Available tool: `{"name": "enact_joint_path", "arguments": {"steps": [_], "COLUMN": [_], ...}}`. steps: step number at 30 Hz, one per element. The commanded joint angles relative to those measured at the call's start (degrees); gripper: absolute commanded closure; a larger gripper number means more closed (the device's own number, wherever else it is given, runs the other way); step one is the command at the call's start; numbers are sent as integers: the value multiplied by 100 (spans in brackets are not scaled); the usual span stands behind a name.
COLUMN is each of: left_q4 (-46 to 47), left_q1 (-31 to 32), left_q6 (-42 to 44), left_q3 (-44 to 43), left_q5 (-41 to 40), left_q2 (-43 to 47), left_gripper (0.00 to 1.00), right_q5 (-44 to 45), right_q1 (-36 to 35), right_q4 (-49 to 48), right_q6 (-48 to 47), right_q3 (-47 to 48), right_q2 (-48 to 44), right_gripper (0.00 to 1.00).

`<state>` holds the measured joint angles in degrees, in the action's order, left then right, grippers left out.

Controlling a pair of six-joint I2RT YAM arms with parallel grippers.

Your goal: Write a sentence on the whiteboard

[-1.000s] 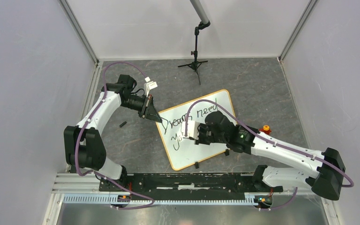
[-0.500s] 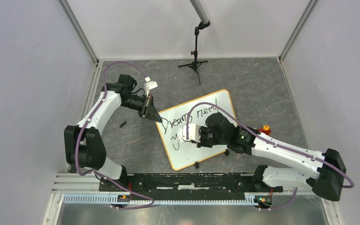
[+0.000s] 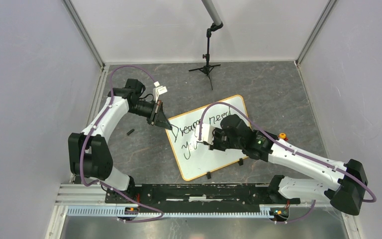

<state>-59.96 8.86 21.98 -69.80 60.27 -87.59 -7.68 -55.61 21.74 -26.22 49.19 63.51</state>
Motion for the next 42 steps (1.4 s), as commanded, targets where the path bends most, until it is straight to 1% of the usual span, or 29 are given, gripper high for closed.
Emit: {"name": "enact_joint_path", "arguments": {"steps": [1, 6, 13, 25, 31, 34, 38, 42], "left_q4": [147, 149, 152, 147, 152, 144, 147, 151], "left_q1": [57, 63, 73, 72, 81, 100, 110, 116], "left_q6": [70, 65, 54, 47, 32, 21, 30, 24], "left_q3": [-157, -161, -165, -122, -130, -139, -130, -146], "left_q5": [-298, -319, -314, -349, -349, -358, -376, -366], "left_q2": [-100, -87, -91, -39, -40, -28, 1, -20], "left_gripper": [98, 98, 97, 98, 98, 97, 98, 98], "right_q5": [416, 313, -201, -232, -111, -228, -406, -268], "right_q1": [86, 90, 83, 78, 81, 81, 85, 86], "right_q4": [-203, -198, 57, 429, 601, 632, 548, 446], "right_q6": [51, 73, -18, -184, -252, -196, -106, -68], "right_q3": [232, 168, -95, -235, 19, 214, 364, 407], "right_q2": [66, 49, 104, 26, -88, -145, -300, -308], "right_gripper": [100, 100, 100, 100, 100, 100, 100, 100]}}
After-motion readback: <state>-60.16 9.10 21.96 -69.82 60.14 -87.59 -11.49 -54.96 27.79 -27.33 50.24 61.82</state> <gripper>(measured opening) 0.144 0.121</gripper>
